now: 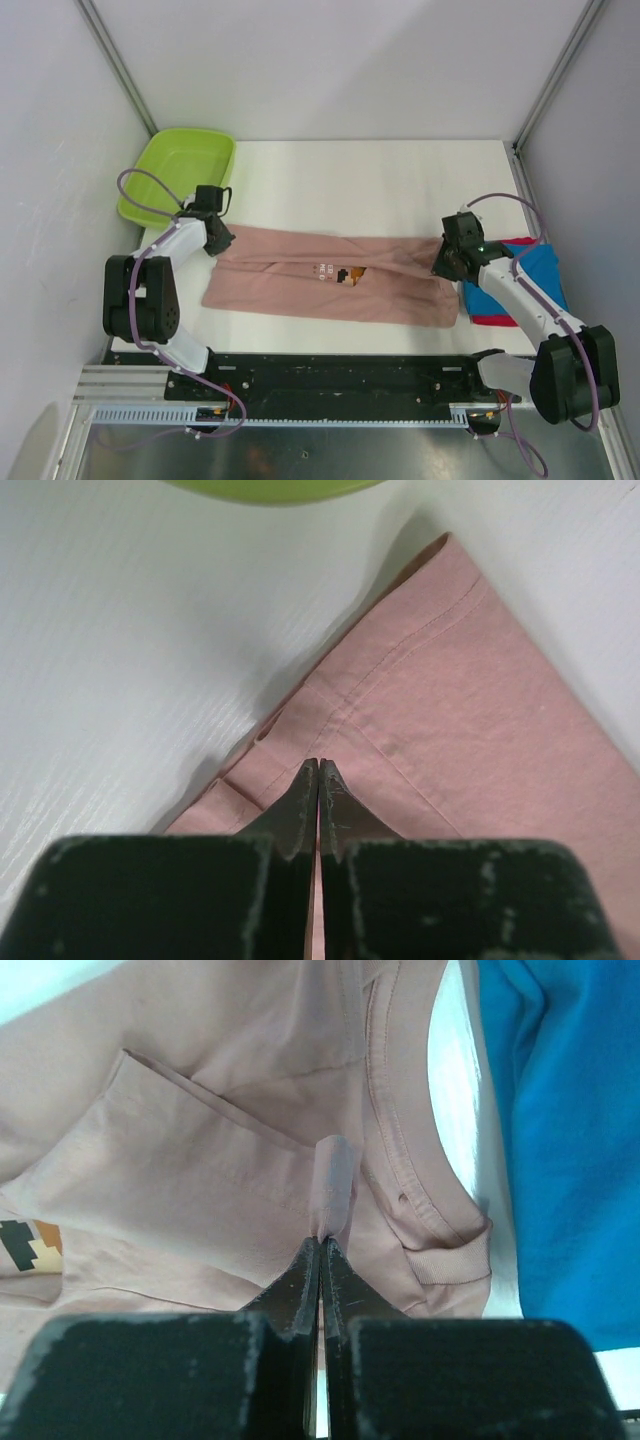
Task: Fold and stack the t-shirts
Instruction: Fold the other side of the tshirt into a rectangle
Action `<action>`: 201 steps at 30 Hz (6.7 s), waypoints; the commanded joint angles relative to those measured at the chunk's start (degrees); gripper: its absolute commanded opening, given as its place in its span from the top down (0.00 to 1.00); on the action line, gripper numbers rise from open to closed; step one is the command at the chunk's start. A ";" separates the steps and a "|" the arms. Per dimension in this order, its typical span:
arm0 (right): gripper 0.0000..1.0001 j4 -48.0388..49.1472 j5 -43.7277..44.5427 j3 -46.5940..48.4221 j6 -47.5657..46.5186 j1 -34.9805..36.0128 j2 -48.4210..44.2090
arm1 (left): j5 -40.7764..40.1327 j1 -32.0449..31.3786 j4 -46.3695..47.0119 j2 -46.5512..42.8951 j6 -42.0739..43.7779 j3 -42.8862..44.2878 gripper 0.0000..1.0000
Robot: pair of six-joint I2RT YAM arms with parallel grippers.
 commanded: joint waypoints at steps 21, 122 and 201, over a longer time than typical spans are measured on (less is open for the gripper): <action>1.00 2.96 0.59 -1.90 1.54 1.47 1.82 | -2.44 1.81 0.55 1.08 -4.97 -2.01 0.63; 0.52 16.84 1.35 11.07 -2.31 7.45 21.44 | 8.60 3.69 0.88 -6.11 1.92 -1.33 0.42; 0.57 2.93 12.96 6.33 5.68 15.26 13.69 | 23.76 -15.69 0.94 -1.66 8.50 5.17 0.43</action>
